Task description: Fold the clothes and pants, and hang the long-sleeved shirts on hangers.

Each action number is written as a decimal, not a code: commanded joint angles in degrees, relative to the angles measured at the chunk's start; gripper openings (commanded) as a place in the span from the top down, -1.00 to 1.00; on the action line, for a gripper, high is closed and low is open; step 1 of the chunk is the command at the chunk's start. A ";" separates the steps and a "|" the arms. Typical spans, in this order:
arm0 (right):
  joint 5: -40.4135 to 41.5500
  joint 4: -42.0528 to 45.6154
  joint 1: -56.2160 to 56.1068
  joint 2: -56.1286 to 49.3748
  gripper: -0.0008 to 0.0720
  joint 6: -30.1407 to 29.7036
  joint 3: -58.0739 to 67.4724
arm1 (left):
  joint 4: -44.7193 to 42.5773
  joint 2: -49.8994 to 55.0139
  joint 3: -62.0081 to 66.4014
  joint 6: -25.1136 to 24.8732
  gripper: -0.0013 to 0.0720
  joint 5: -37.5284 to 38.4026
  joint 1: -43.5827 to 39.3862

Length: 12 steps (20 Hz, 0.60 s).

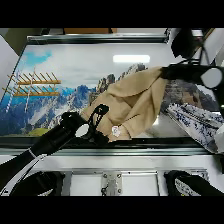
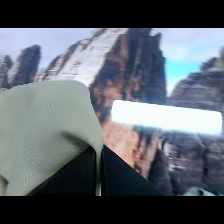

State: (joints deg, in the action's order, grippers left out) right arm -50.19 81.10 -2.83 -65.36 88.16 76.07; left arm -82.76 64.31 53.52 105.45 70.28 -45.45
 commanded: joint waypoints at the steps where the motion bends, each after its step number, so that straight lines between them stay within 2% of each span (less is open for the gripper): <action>1: -5.51 4.31 7.50 1.68 0.90 5.31 -1.14 | 0.33 -0.02 -0.02 0.04 0.91 -0.02 -0.04; 3: -5.60 5.31 8.81 0.28 0.89 7.65 -2.45 | 0.33 -0.02 -0.02 0.04 0.91 -0.20 -0.04; 4: -5.97 5.25 8.98 -0.63 0.68 7.65 -2.56 | 0.37 -0.02 -0.02 0.04 0.91 -0.50 -0.04; 6: -7.82 4.33 8.50 -1.18 -0.84 6.34 -2.56 | 0.42 -0.02 -0.02 0.04 0.91 -1.42 -0.04; 7: -8.61 4.17 7.69 -0.76 -0.89 5.55 -2.58 | 0.42 -0.02 -0.02 0.04 0.91 -1.81 -0.04; 10: -13.99 4.20 2.91 1.51 -0.86 5.57 -2.67 | 0.46 -0.02 -0.02 0.07 0.91 -3.37 -0.04; 11: -16.46 4.24 0.48 2.25 -0.65 6.32 -3.15 | 0.46 -0.02 -0.02 0.07 0.91 -3.89 -0.04; 12: -18.32 4.26 -2.32 3.13 -0.59 7.21 -4.33 | 0.46 -0.02 -0.02 0.09 0.91 -4.46 -0.04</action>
State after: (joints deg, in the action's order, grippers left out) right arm -62.28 85.32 -0.16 -63.96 94.11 72.99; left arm -82.39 64.31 53.52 105.51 67.53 -45.47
